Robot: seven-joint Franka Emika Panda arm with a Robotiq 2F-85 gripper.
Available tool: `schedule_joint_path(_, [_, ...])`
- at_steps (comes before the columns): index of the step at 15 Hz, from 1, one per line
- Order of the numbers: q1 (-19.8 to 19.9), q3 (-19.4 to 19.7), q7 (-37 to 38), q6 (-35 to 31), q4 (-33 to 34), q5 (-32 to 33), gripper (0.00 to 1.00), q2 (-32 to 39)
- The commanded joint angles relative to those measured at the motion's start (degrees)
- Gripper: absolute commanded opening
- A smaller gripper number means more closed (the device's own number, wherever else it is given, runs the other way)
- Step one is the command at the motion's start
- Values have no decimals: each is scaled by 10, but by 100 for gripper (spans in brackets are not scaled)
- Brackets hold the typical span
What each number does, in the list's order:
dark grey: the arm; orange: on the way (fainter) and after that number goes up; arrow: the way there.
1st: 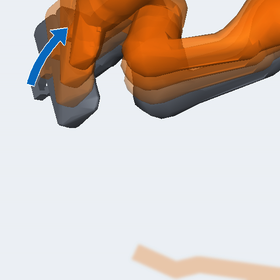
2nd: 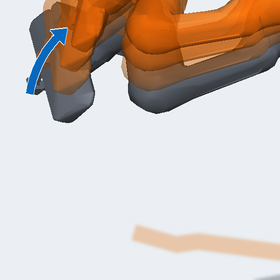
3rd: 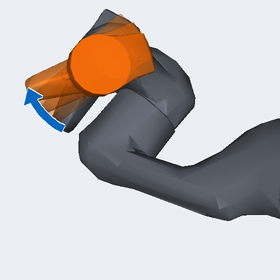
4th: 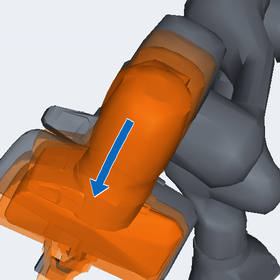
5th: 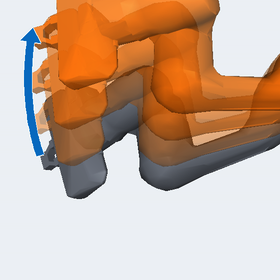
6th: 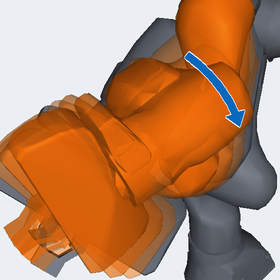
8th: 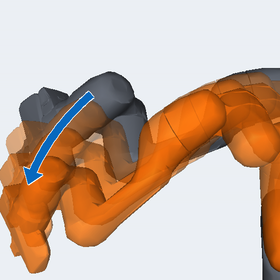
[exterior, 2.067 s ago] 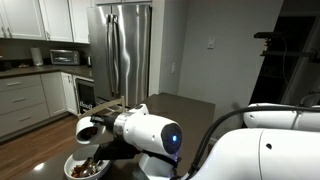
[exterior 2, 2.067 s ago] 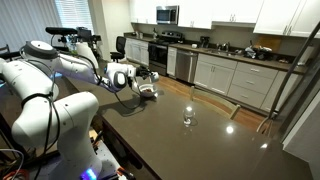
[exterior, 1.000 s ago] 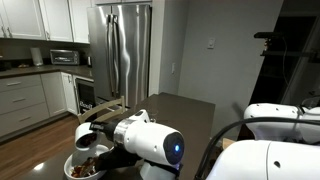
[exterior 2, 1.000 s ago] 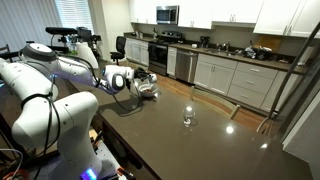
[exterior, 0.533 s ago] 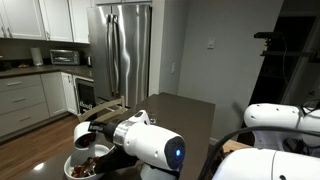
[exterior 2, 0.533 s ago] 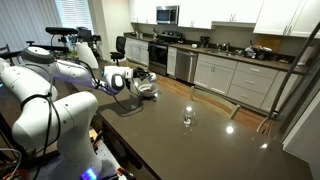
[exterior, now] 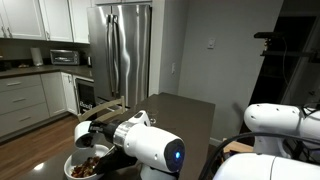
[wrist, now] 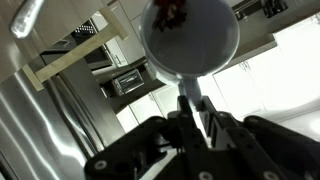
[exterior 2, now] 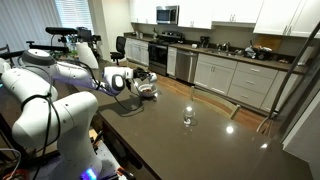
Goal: Move some of the objects from the white cup and put them in the bowl
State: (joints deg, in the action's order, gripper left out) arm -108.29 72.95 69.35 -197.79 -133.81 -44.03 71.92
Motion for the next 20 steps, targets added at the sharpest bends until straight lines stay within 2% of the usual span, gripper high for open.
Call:
schedule_joint_path(1, [-6, 19, 8, -4, 0, -5, 6, 24])
schedule_joint_path(20, [-11, 29, 12, -4, 4, -10, 6, 57])
